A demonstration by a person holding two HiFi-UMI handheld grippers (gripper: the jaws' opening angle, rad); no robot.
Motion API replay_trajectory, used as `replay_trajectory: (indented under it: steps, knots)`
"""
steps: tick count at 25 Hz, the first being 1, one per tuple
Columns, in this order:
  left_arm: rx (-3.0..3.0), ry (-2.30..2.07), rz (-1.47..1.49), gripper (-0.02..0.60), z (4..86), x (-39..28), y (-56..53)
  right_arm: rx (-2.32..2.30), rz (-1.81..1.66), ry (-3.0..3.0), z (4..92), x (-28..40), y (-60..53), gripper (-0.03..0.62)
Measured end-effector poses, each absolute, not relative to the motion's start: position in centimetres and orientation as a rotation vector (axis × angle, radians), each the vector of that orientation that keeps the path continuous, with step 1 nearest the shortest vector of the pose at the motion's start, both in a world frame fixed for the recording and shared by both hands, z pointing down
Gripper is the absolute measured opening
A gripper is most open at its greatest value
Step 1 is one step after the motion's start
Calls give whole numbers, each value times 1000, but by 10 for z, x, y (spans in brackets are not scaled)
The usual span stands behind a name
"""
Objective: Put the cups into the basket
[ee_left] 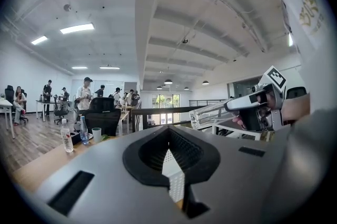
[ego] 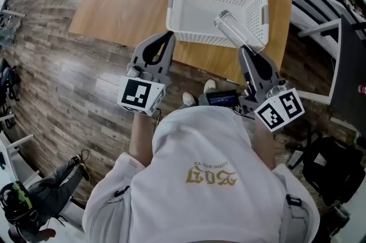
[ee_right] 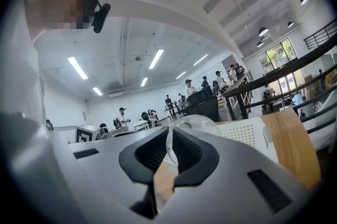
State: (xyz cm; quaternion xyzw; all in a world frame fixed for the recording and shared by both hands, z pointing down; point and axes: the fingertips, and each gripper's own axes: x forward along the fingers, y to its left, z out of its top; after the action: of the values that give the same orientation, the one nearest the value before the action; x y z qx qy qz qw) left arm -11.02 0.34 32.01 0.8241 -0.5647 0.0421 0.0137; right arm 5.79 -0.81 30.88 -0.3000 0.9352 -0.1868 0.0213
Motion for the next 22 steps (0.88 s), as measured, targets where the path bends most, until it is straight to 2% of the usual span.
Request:
replay_trajectory:
  steps: [22]
  knots:
    - [2510, -1859, 164, 6, 311, -112, -89, -896, -446, 2944, 300, 47, -111, 26]
